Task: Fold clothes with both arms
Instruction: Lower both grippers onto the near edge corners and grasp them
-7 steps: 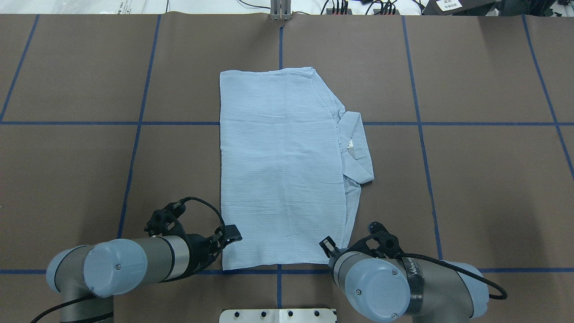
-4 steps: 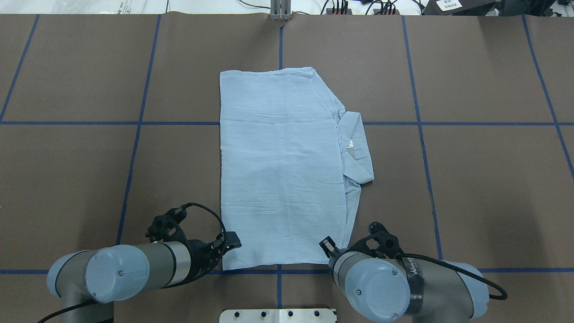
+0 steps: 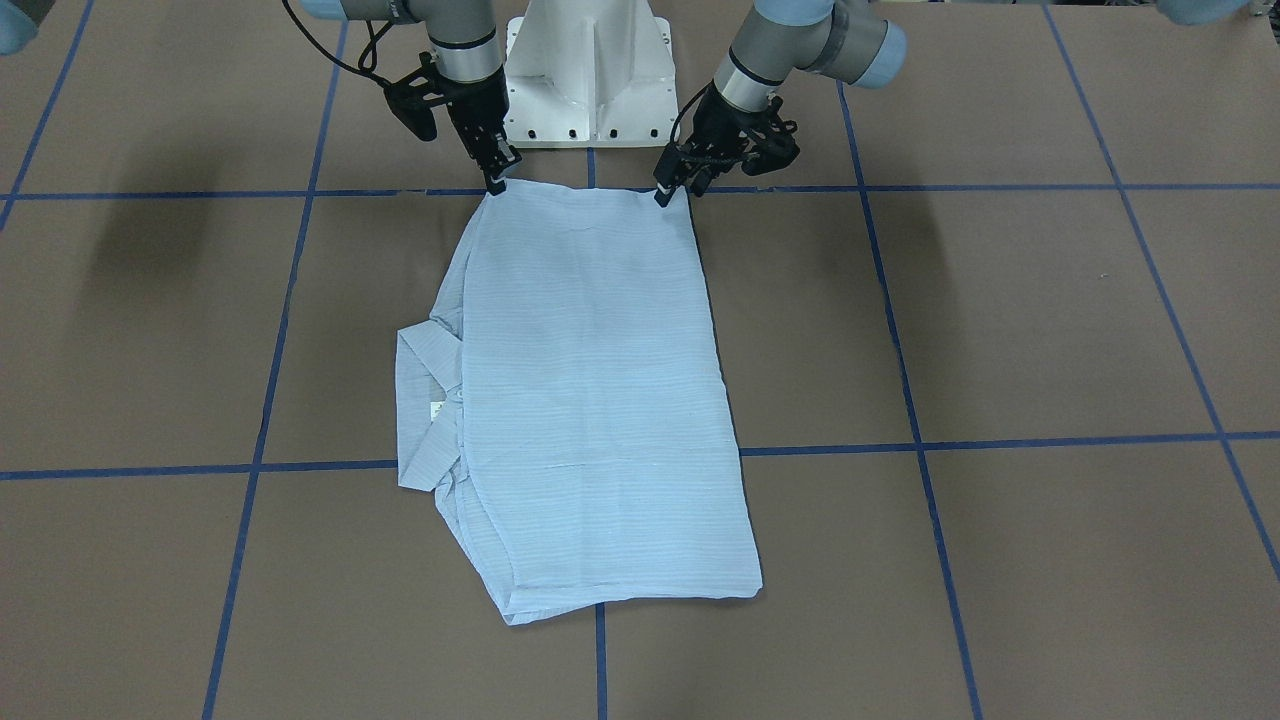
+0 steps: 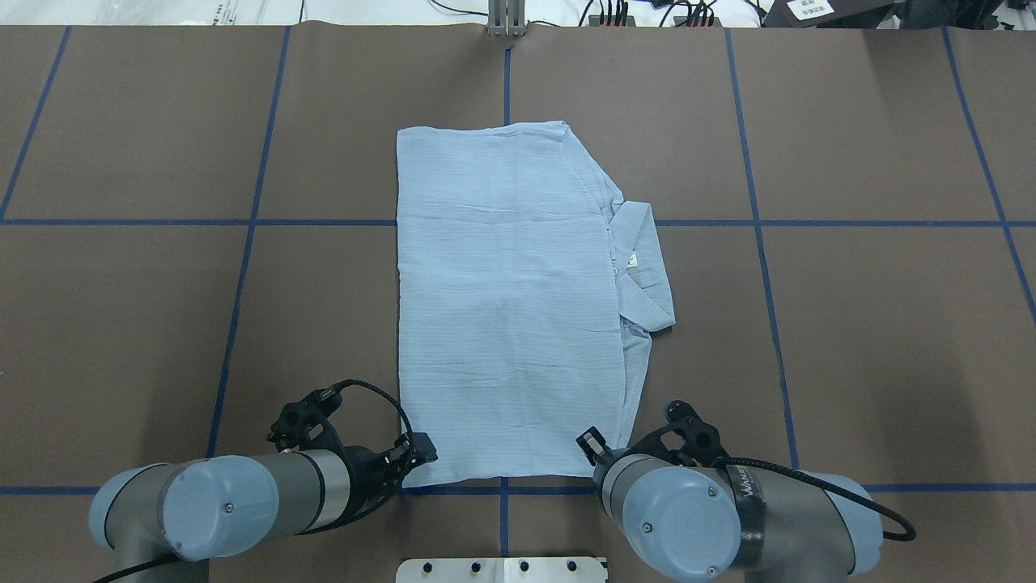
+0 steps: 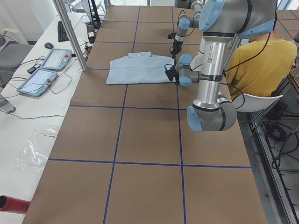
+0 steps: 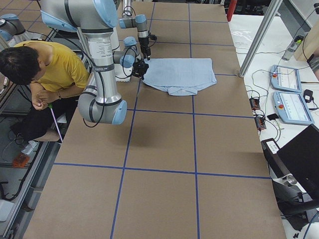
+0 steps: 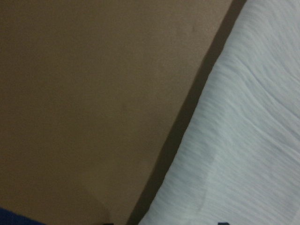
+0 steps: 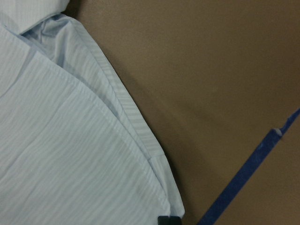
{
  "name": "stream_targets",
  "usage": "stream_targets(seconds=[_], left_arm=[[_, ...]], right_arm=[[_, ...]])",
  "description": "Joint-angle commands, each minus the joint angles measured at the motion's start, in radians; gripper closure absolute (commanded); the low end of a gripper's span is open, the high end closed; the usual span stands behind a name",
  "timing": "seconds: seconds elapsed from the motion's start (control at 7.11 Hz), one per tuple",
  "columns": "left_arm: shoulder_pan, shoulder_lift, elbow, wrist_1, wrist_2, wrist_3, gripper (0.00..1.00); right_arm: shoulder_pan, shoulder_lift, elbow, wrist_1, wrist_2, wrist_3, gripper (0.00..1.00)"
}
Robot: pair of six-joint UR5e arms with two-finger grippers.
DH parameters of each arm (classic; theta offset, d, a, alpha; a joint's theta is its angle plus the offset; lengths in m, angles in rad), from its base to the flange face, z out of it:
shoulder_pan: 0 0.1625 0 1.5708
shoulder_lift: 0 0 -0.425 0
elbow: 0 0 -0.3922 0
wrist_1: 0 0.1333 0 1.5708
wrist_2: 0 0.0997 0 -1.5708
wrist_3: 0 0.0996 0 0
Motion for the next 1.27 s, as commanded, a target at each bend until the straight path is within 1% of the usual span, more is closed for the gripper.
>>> stream_targets(seconds=[0.0, 0.14, 0.28, 0.42, 0.7, 0.84, 0.98, 1.13], left_arm=[[0.014, -0.002, -0.003, 0.008, 0.020, -0.009, 0.36], [0.014, -0.002, -0.004, 0.010, 0.020, -0.022, 0.70], [0.014, -0.002, -0.008, 0.010, 0.020, -0.022, 1.00], [0.014, -0.001, -0.015, 0.010, 0.020, -0.022, 1.00], [0.018, 0.001, -0.084, 0.091, 0.018, -0.020, 1.00], [0.035, 0.001, -0.093, 0.097, 0.018, -0.022, 1.00], [0.041, 0.010, -0.134, 0.105, 0.017, -0.022, 1.00], [0.046, 0.016, -0.202, 0.164, 0.012, -0.022, 1.00]], right_arm=[[-0.001, 0.000, 0.000, 0.000, 0.001, -0.001, 1.00], [-0.001, 0.000, 0.000, 0.000, 0.001, 0.001, 1.00], [-0.001, -0.002, 0.000, 0.000, 0.001, -0.001, 1.00], [-0.003, -0.002, 0.000, 0.000, 0.001, 0.001, 1.00], [-0.003, 0.000, 0.000, 0.000, 0.001, 0.001, 1.00], [-0.006, 0.000, 0.002, 0.000, 0.001, 0.001, 1.00], [-0.013, -0.002, 0.027, -0.002, 0.001, 0.002, 1.00], [-0.035, -0.002, 0.096, -0.068, 0.001, 0.028, 1.00]])
